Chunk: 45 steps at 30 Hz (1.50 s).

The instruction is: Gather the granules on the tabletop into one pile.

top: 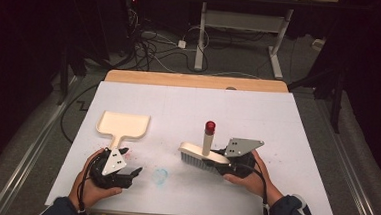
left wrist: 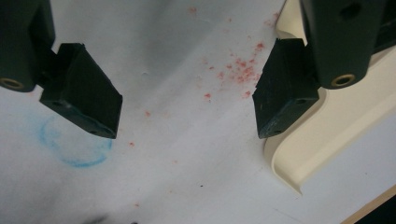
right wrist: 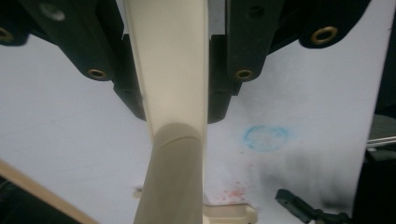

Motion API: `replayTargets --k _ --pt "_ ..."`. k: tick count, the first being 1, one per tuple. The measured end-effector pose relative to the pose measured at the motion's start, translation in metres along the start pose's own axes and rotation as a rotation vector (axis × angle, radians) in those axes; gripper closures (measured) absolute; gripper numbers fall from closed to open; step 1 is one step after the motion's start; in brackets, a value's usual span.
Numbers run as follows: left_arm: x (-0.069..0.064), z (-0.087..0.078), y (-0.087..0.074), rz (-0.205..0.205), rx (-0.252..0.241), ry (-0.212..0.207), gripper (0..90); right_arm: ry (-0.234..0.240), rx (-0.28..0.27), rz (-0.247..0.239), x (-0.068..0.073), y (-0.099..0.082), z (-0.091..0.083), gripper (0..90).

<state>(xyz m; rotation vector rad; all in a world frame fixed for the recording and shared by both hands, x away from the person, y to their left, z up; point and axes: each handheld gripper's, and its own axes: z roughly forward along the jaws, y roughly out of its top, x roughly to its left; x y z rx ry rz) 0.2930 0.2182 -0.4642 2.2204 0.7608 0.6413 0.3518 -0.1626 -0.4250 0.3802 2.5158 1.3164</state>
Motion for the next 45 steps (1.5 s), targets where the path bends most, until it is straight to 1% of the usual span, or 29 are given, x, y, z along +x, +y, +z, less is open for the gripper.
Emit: replayTargets --k 1,2,5,6,7,8,10,11,12,13,14,16,19,20,21,22,23,24,27,28,33,35,37,38,39,40,41,42,45 --pt "0.000 0.000 0.000 -0.002 0.000 0.000 23.2 -0.035 -0.003 -0.008 -0.002 0.007 -0.004 67.7" --pt "0.000 0.000 0.000 -0.003 0.000 0.000 23.2 -0.035 -0.003 -0.008 -0.002 0.007 -0.004 67.7" --pt "0.000 0.001 0.001 0.002 0.001 0.001 23.2 -0.094 -0.015 0.016 -0.011 0.017 -0.004 67.7" --pt "0.000 0.001 0.001 0.000 0.001 0.001 23.2 -0.138 -0.021 0.026 -0.018 0.023 0.000 67.7" --pt "0.000 0.001 0.001 0.000 0.002 0.000 23.2 -0.160 -0.019 0.018 -0.020 0.026 0.003 67.7" --pt "0.001 0.002 0.001 -0.001 0.003 0.000 23.2 -0.160 -0.019 0.018 -0.020 0.026 0.003 67.7" --pt "0.001 0.003 0.001 -0.005 0.006 -0.001 23.2 -0.199 -0.008 0.008 -0.025 0.030 0.013 67.8" --pt "0.002 0.003 0.000 -0.004 0.008 -0.002 23.2 -0.225 0.017 -0.037 -0.029 0.033 0.025 67.7" --pt "0.002 0.003 0.000 -0.005 0.008 -0.001 23.2 -0.225 0.017 -0.037 -0.029 0.033 0.025 67.7" --pt "0.002 0.003 0.001 0.003 0.003 0.004 23.2 -0.253 0.040 -0.070 -0.030 0.033 0.032 67.7" --pt "0.002 0.003 0.000 0.004 0.002 0.004 23.3 -0.267 0.056 -0.085 -0.032 0.032 0.038 67.7" --pt "0.001 0.002 0.000 -0.004 0.009 -0.001 23.3 -0.226 0.045 -0.059 -0.038 0.027 0.048 67.7" --pt "0.001 0.002 -0.001 -0.005 0.012 0.000 23.3 -0.229 0.068 -0.075 -0.039 0.019 0.059 67.8" --pt "0.002 0.002 -0.001 0.003 0.008 0.004 23.2 -0.208 0.058 -0.071 -0.039 0.017 0.060 67.8" --pt "0.001 0.002 -0.002 -0.007 0.013 -0.001 23.3 -0.191 0.044 -0.062 -0.038 0.014 0.059 67.8" --pt "0.001 0.002 -0.002 -0.007 0.014 -0.001 23.3 -0.179 0.040 -0.062 -0.037 0.012 0.058 67.8" --pt "0.001 0.002 -0.002 -0.007 0.016 -0.001 23.3 -0.149 0.035 -0.083 -0.033 0.009 0.055 67.7" --pt "0.001 0.002 -0.002 -0.006 0.016 -0.001 23.3 -0.149 0.035 -0.083 -0.033 0.009 0.055 67.7" --pt "0.000 0.001 -0.002 -0.006 0.015 0.001 23.3 -0.119 0.035 -0.118 -0.025 0.003 0.048 67.5" --pt "0.000 0.001 -0.002 -0.006 0.014 0.001 23.3 -0.108 0.036 -0.138 -0.023 0.001 0.044 67.5" --pt "0.000 0.002 0.000 -0.003 0.014 -0.002 23.3 -0.056 0.033 -0.175 -0.017 -0.010 0.020 67.6" --pt "0.000 0.002 0.000 -0.001 0.016 -0.002 23.3 -0.057 0.036 -0.177 -0.017 -0.011 0.017 67.7" --pt "0.000 0.002 0.000 -0.001 0.015 -0.003 23.3 -0.082 0.029 -0.176 -0.020 -0.011 0.007 67.8" --pt "0.000 0.002 0.000 -0.002 0.013 -0.004 23.3 -0.082 0.029 -0.176 -0.020 -0.011 0.007 67.8" --pt "0.000 0.002 0.000 -0.002 0.011 -0.005 23.3 -0.100 0.011 -0.151 -0.024 -0.008 0.003 67.8" --pt "0.000 0.002 0.001 -0.002 0.012 -0.004 23.3 -0.100 0.011 -0.151 -0.024 -0.008 0.003 67.8" --pt "0.000 0.002 0.001 0.000 0.012 -0.004 23.3 -0.120 -0.012 -0.124 -0.026 -0.003 0.002 67.8" --pt "0.000 0.002 0.001 0.001 0.012 -0.005 23.3 -0.120 -0.012 -0.124 -0.026 -0.003 0.002 67.8" --pt "0.001 0.003 0.001 0.001 0.012 -0.005 23.2 -0.114 -0.040 -0.077 -0.026 0.009 0.004 67.8"
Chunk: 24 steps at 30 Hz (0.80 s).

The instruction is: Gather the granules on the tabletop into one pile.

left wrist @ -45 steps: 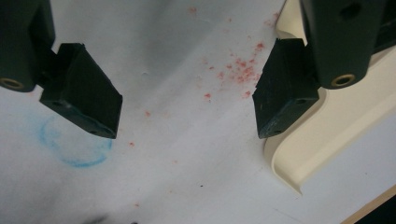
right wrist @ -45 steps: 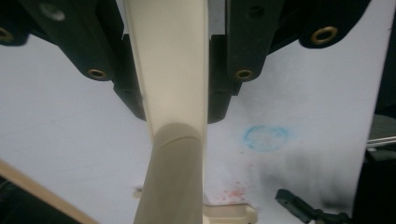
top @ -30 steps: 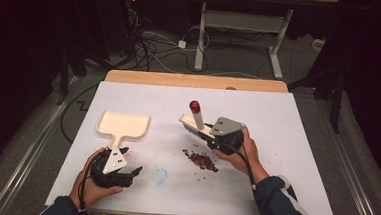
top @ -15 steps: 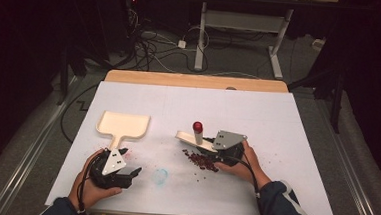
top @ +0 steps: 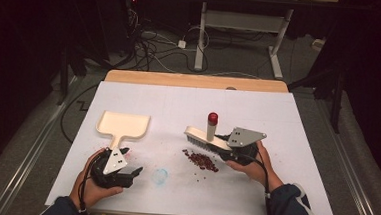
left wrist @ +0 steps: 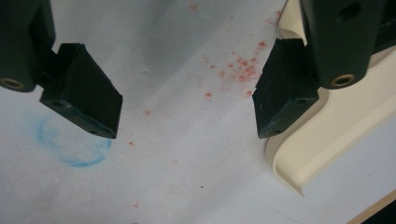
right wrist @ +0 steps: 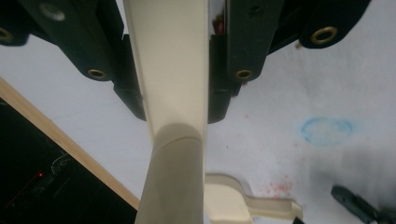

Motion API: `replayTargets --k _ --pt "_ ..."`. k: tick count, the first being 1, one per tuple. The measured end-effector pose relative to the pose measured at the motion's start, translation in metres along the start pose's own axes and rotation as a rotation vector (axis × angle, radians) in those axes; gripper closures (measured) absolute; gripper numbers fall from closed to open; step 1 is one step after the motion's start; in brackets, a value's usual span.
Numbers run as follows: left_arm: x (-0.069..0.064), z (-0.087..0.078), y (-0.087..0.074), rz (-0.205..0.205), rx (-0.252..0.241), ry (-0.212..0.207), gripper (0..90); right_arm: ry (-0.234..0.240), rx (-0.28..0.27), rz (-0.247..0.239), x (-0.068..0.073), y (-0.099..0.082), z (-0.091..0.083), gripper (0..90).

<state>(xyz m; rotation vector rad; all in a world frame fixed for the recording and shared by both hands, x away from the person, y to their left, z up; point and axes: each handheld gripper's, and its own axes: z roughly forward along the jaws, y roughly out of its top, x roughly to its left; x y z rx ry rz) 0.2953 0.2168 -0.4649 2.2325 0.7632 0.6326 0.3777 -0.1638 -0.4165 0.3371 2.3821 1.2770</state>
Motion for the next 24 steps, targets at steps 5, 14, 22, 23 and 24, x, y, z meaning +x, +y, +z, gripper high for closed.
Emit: replayTargets --k 5,14,22,23,24 --pt "0.001 0.000 0.000 0.001 -0.009 0.005 23.3 0.028 0.017 -0.001 0.011 0.022 0.016 67.7" --pt "0.001 -0.001 -0.002 -0.009 -0.007 0.000 23.4 0.061 0.168 -0.154 0.031 0.036 0.059 67.8" --pt "0.001 -0.002 -0.002 -0.007 -0.003 -0.001 23.4 0.061 0.202 -0.119 0.025 0.025 0.036 67.8" --pt "0.000 -0.002 -0.002 -0.007 -0.003 -0.002 23.4 0.061 0.202 -0.119 0.025 0.025 0.036 67.8" --pt "0.000 -0.002 -0.002 -0.006 -0.002 -0.003 23.4 0.058 0.204 -0.112 0.024 0.024 0.032 67.8"
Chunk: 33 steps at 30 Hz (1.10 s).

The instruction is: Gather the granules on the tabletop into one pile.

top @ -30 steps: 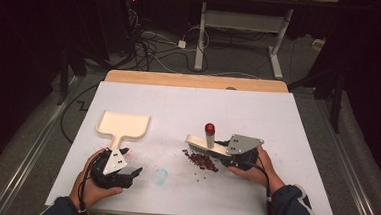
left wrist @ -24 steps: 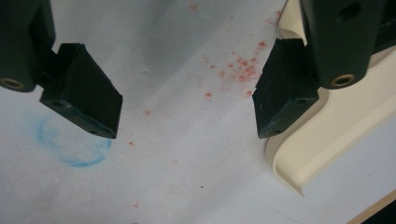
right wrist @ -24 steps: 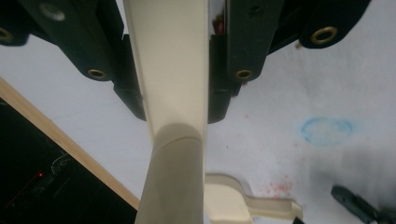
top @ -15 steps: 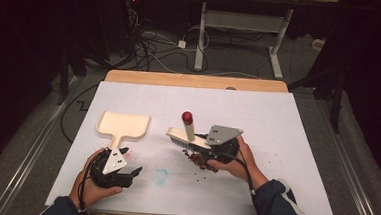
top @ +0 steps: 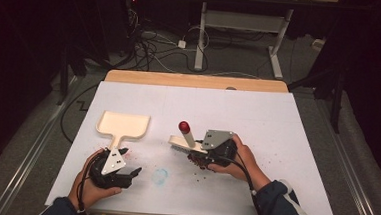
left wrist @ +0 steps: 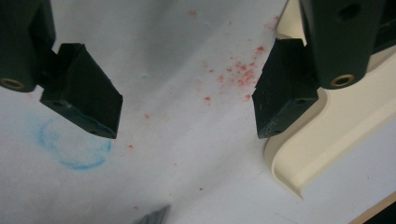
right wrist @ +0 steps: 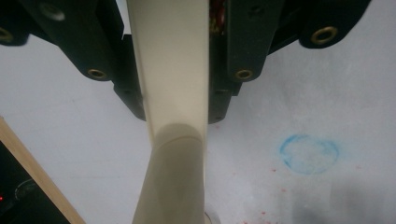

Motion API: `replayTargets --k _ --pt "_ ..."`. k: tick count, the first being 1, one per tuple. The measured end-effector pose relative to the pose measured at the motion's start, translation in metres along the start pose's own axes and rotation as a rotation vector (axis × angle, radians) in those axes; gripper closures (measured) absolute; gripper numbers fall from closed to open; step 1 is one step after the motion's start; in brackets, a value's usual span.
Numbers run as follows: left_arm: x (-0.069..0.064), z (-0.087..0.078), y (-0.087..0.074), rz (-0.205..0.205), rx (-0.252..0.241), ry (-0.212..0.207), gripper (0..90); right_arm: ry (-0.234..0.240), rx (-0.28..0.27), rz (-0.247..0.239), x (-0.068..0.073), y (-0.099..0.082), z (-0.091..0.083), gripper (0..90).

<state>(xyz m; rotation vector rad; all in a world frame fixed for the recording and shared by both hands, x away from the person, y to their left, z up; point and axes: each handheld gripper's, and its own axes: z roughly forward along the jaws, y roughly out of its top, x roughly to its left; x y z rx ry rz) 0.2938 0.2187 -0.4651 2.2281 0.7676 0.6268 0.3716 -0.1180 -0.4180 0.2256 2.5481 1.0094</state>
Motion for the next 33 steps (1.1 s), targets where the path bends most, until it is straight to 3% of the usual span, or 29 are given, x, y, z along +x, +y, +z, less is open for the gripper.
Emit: replayTargets --k 5,11,13,14,15,18,21,22,27,30,33 --pt "0.000 0.002 0.002 0.014 0.000 0.005 23.4 -0.028 0.000 0.029 -0.001 -0.010 -0.017 67.8" --pt "0.000 0.001 0.002 0.005 0.000 0.001 23.5 -0.043 -0.080 0.076 -0.003 -0.013 -0.041 67.7" --pt "0.000 0.000 0.001 0.003 -0.004 0.002 23.5 -0.030 -0.111 0.087 0.000 -0.014 -0.049 67.7" --pt "0.000 0.000 0.001 0.003 -0.005 0.003 23.5 -0.001 -0.149 0.111 0.005 -0.016 -0.056 67.7" --pt "0.000 -0.001 0.001 0.002 -0.007 0.005 23.5 -0.001 -0.149 0.111 0.005 -0.016 -0.056 67.7" --pt "0.000 -0.002 0.001 -0.002 -0.013 0.010 23.5 0.069 -0.205 0.142 0.015 -0.020 -0.063 67.7" --pt "0.001 -0.003 0.001 -0.006 -0.019 0.016 23.5 0.162 -0.247 0.162 0.030 -0.025 -0.063 67.7" --pt "0.001 -0.004 0.001 -0.007 -0.021 0.017 23.5 0.212 -0.251 0.157 0.039 -0.028 -0.058 67.7" --pt "0.002 -0.004 0.002 -0.008 -0.027 0.020 23.5 0.265 -0.220 0.136 0.048 -0.033 -0.043 67.7" --pt "0.002 -0.004 0.001 -0.006 -0.025 0.016 23.5 0.275 -0.192 0.144 0.048 -0.038 -0.030 67.7" --pt "0.002 -0.003 0.001 -0.008 -0.025 0.015 23.4 0.266 -0.210 0.159 0.042 -0.041 -0.025 67.7"
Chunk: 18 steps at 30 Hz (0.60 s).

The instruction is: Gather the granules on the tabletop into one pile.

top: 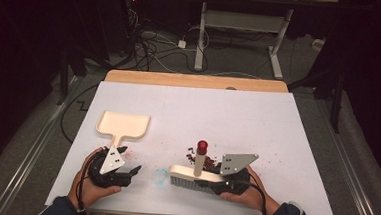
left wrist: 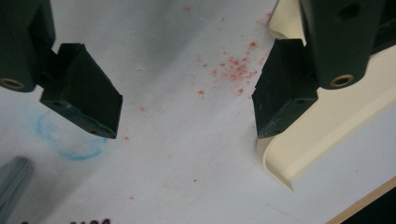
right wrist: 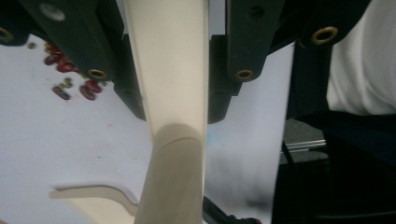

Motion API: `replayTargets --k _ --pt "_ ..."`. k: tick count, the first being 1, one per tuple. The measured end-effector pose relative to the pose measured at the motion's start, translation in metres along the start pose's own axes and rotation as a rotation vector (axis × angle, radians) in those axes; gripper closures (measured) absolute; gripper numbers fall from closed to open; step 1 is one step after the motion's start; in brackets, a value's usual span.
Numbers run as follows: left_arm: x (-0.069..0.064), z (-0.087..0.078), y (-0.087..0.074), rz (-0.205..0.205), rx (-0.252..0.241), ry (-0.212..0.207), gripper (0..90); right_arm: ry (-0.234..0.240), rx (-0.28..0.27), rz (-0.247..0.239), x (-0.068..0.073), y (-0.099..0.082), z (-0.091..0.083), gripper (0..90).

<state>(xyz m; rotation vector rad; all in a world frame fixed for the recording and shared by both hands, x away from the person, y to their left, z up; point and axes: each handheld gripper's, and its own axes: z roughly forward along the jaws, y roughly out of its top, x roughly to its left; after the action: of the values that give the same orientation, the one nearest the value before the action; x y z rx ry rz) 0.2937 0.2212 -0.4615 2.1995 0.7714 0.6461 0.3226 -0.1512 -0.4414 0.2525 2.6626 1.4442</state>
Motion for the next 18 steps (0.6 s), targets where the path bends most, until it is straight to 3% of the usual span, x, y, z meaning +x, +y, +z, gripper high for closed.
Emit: replayTargets --k 6,11,18 --pt "0.000 0.000 0.000 0.002 0.000 0.000 23.5 -0.106 0.016 -0.008 -0.012 0.003 -0.002 67.8" --pt "-0.001 0.000 0.001 0.008 0.004 0.001 23.5 -0.177 -0.015 -0.003 -0.019 0.007 -0.013 67.8" --pt "-0.001 0.000 0.001 0.007 0.003 0.004 23.5 -0.357 -0.055 0.040 -0.023 0.007 -0.037 67.7"
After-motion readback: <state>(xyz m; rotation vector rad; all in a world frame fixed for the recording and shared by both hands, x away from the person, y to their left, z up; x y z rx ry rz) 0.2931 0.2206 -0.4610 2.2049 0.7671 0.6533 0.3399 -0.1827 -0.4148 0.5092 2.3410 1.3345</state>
